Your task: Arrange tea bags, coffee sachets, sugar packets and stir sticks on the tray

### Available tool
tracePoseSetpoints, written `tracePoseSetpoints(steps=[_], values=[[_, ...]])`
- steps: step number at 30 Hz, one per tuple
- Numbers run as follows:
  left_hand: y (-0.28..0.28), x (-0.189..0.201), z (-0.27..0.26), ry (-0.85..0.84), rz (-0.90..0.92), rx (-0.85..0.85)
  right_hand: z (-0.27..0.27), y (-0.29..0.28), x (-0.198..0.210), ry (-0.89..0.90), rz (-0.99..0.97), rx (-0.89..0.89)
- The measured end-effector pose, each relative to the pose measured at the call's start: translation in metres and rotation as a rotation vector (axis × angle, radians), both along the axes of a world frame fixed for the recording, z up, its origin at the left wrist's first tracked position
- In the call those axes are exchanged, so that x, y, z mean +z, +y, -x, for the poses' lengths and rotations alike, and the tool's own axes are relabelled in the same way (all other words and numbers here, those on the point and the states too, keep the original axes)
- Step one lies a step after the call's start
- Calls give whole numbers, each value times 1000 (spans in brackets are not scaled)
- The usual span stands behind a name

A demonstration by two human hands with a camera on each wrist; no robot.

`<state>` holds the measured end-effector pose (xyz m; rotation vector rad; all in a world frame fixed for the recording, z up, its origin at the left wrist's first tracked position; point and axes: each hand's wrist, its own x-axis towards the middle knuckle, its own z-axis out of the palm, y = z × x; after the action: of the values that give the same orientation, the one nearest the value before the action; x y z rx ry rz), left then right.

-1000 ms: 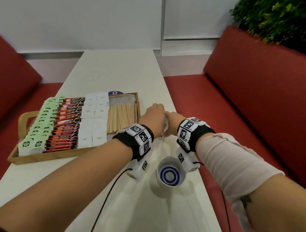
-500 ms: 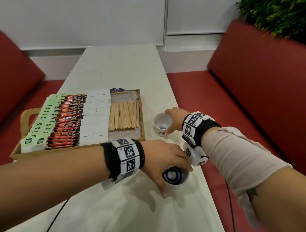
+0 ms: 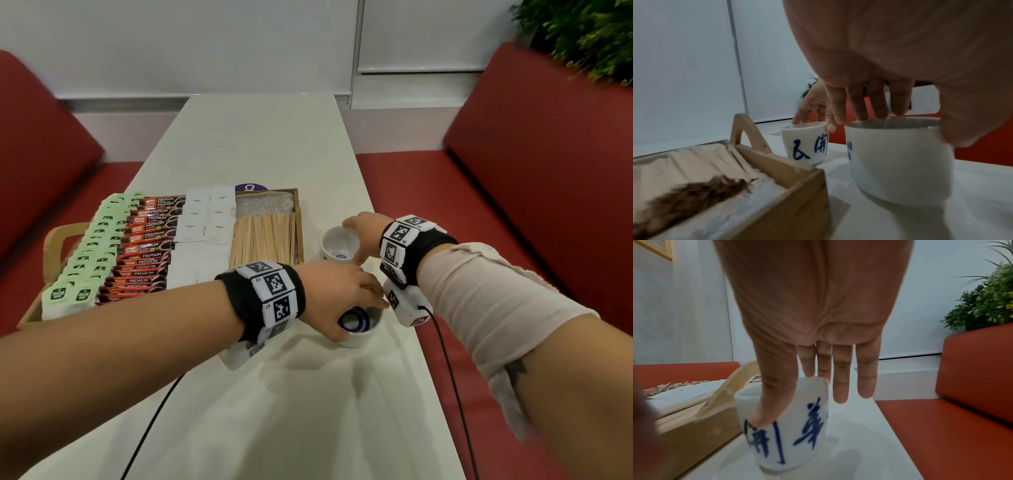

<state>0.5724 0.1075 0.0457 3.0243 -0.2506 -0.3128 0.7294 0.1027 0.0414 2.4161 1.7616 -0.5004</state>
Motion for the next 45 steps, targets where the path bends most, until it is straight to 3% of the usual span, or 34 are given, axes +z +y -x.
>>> tracePoseSetpoints(steps=[8,14,33,45], values=[[33,-10,-8,-18,16,168,-13,13,-16,111,-170,-31],[38,-22,-7,-52,31,240,-15,10,-41,366,-351,-173],[48,-27,10,-287,54,356,-11,19,-55,429,-518,-322],[55,-24,17,-273,144,489,-10,29,-59,444,-533,-336]])
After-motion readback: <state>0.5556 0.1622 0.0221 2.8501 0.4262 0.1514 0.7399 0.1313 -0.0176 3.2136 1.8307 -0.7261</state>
